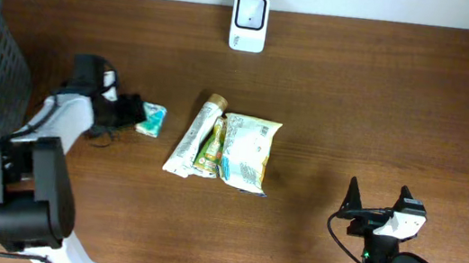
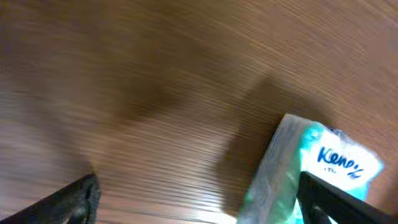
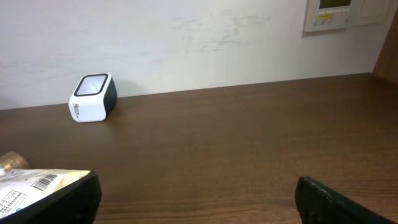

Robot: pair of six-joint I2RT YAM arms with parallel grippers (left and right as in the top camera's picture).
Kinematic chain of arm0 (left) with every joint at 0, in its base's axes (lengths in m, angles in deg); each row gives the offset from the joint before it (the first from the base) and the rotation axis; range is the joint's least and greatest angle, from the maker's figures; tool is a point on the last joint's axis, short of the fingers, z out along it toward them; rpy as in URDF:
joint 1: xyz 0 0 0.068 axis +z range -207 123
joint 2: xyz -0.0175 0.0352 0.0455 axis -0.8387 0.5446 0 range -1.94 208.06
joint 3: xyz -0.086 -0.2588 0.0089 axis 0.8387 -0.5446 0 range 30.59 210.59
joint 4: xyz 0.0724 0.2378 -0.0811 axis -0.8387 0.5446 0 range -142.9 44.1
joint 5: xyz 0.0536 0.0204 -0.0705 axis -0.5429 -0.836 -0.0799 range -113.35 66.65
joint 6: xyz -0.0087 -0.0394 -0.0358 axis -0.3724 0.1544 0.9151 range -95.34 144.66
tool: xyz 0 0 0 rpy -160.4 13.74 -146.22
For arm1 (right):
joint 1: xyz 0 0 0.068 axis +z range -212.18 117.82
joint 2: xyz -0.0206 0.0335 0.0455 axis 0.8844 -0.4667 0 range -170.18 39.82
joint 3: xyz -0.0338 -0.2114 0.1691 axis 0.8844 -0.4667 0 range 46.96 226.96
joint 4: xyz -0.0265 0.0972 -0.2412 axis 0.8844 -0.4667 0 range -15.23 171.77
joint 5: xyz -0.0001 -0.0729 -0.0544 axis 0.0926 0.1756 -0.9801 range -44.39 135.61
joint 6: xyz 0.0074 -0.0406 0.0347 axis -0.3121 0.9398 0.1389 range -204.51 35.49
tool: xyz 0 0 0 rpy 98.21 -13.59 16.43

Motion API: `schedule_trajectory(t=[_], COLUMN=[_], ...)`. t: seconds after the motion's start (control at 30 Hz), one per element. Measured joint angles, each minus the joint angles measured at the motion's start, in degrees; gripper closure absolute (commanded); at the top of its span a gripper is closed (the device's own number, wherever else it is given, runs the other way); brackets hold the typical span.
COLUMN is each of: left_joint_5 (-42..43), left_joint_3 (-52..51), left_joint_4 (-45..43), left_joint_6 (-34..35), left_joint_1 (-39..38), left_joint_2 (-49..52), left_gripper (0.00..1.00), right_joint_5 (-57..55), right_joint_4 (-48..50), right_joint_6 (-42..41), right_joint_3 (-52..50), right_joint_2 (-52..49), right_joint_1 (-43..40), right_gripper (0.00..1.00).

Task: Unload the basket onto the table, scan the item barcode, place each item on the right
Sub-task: 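Grasp the small teal Kleenex pack with the left gripper, place it left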

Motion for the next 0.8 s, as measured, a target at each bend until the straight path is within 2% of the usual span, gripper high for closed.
schedule_trajectory(t=[0.13, 0.23, 0.37, 0.5, 0.6, 0.7, 0.8], left_joint_5=[1.79, 4.15, 4.94, 5.18, 4.39, 0.57, -1.97], left_joint_3=[0.04, 0.09, 2.93, 11.96, 16.39, 17.27, 17.22], left_joint_4=[0.02, 0.13, 3.65, 11.37, 11.61, 11.80, 14.34], left_joint_6=[-3.10, -7.41, -8.76, -9.42, -9.46, -9.46, -9.44], left_joint_1=[3.85, 3.23, 2.99, 2.99, 2.99, 2.99, 2.99], left_joint_2=[0.00, 0.00, -0.48, -7.52, -14.38, -17.77, -17.31], left_gripper=[0.01, 0.01, 0.01, 0.01, 0.01, 0.01, 0.00], right_joint_5=[0.00, 0.00, 2.49, 7.23, 11.41, 16.33, 22.23], right_joint_4=[0.00, 0.00, -0.02, 0.17, 0.11, -1.57, -1.88], right_joint_6=[0.02, 0.00, -0.02, -0.02, -0.17, -3.52, -6.32], right_joint_3=[0.00, 0.00, 0.00, 0.00, 0.17, 1.97, 7.76], right_joint_2=[0.00, 0.00, 0.00, 0.00, -0.09, -2.95, -12.48], right_joint_1=[0.00, 0.00, -0.02, 0.00, -0.02, 0.00, 0.00], right_gripper=[0.01, 0.01, 0.01, 0.01, 0.01, 0.01, 0.01])
